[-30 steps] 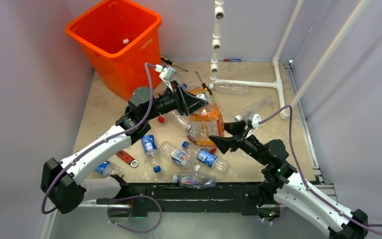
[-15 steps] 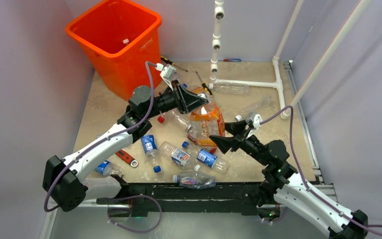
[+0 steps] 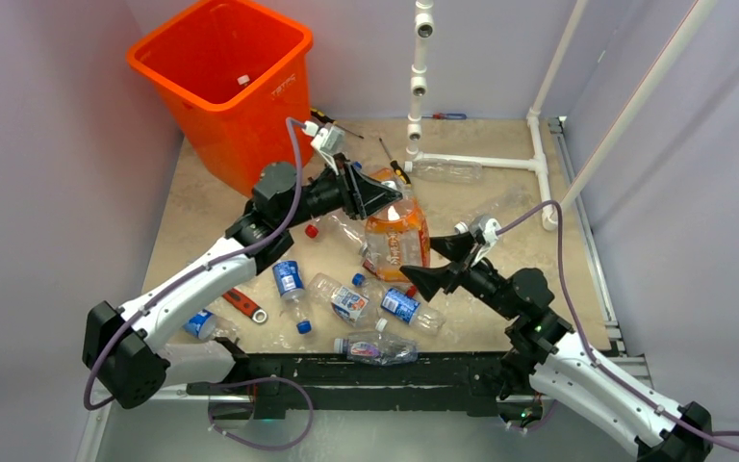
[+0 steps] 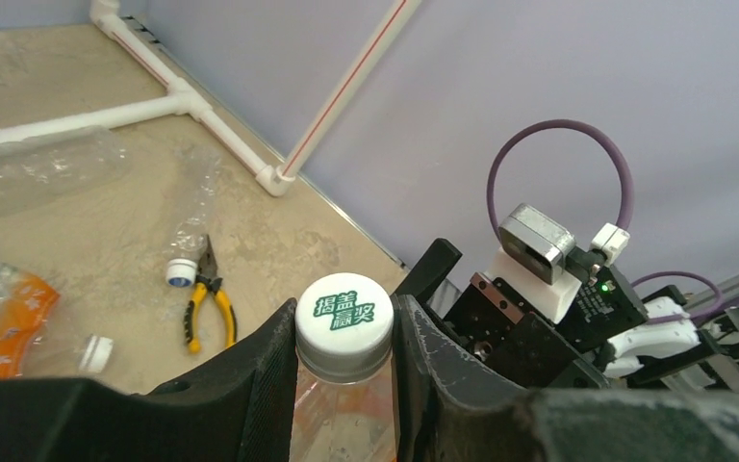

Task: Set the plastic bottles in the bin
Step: Place the plastic bottle in the trash bin.

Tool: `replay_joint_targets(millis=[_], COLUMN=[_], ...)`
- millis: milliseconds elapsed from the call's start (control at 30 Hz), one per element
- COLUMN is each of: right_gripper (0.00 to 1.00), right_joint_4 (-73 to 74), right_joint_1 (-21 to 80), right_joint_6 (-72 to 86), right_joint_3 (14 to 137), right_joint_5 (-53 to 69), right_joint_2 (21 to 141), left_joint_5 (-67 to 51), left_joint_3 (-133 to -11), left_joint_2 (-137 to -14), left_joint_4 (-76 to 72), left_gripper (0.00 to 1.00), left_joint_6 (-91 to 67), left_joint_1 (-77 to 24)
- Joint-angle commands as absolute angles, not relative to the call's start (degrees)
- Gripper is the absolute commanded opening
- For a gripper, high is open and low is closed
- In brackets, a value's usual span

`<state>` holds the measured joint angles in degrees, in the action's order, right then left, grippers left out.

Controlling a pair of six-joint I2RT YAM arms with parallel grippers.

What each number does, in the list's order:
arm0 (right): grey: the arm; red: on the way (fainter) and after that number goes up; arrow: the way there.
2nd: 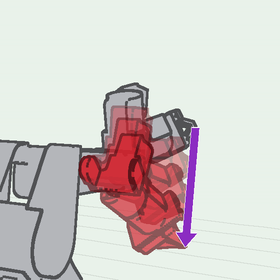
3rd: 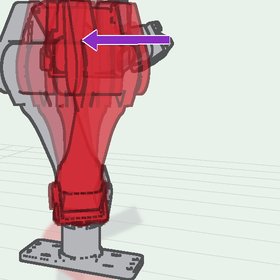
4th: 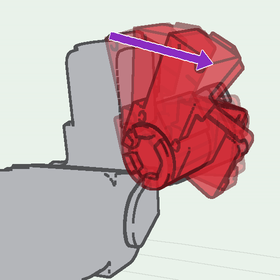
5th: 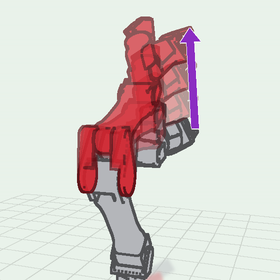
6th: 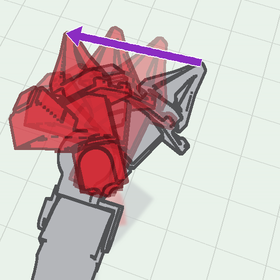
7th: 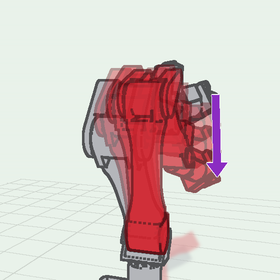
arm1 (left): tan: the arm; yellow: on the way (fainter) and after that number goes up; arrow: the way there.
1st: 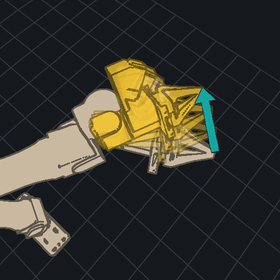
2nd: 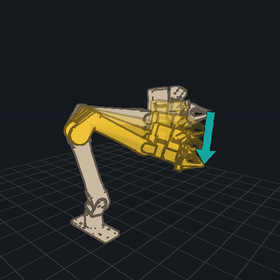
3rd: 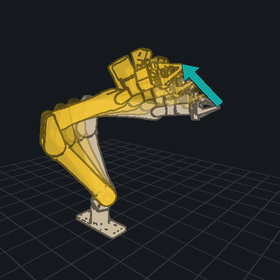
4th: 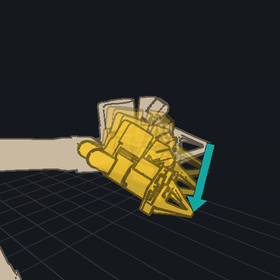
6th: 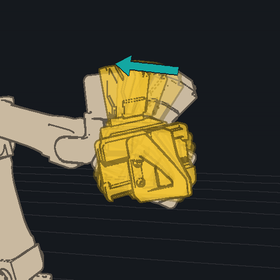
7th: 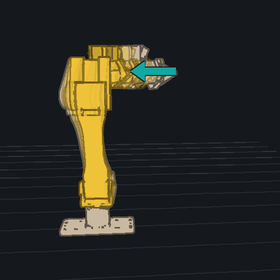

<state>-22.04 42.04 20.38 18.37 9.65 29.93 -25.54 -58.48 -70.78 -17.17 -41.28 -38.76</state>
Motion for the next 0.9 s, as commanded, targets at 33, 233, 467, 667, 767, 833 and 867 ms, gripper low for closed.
replay_joint_targets(millis=[33,233,467,667,767,833,867], right_gripper=[0.99,0.99,0.99,0.99,0.99,0.99,0.99], right_joint_4=[-20.3,-18.9,-20.1,-20.7,-18.7,-17.0,-16.4], right_joint_1=[42.3,42.3,42.3,42.1,42.2,42.1,42.2], right_joint_6=[23.6,25.3,27.9,30.1,32.5,32.6,32.3], right_joint_3=[22.1,22.8,21.4,21.0,20.9,21.2,21.4], right_joint_5=[7.9,6.9,-1.0,-7.4,-5.5,-5.2,-4.5], right_joint_2=[28.5,26.1,27.2,28.3,27.9,28.5,28.9], left_joint_5=[-19.3,-8.7,4.8,19.2,31.2,35.6,36.8], left_joint_3=[-63.7,-66.5,-67.9,-74.8,-77.3,-79.5,-80.6], left_joint_2=[-66.5,-61.7,-57.4,-61.2,-64.2,-67.1,-68.5], left_joint_4=[-11.9,-6.7,-12.6,-17.6,-27.6,-33.7,-36.6], left_gripper=[0.00,0.00,0.00,0.00,0.00,0.00,0.00], left_joint_6=[-33.7,-22.7,-11.6,3.7,17.0,24.0,26.5], left_joint_1=[-38.9,-39.0,-39.1,-39.1,-39.0,-38.7,-38.2])
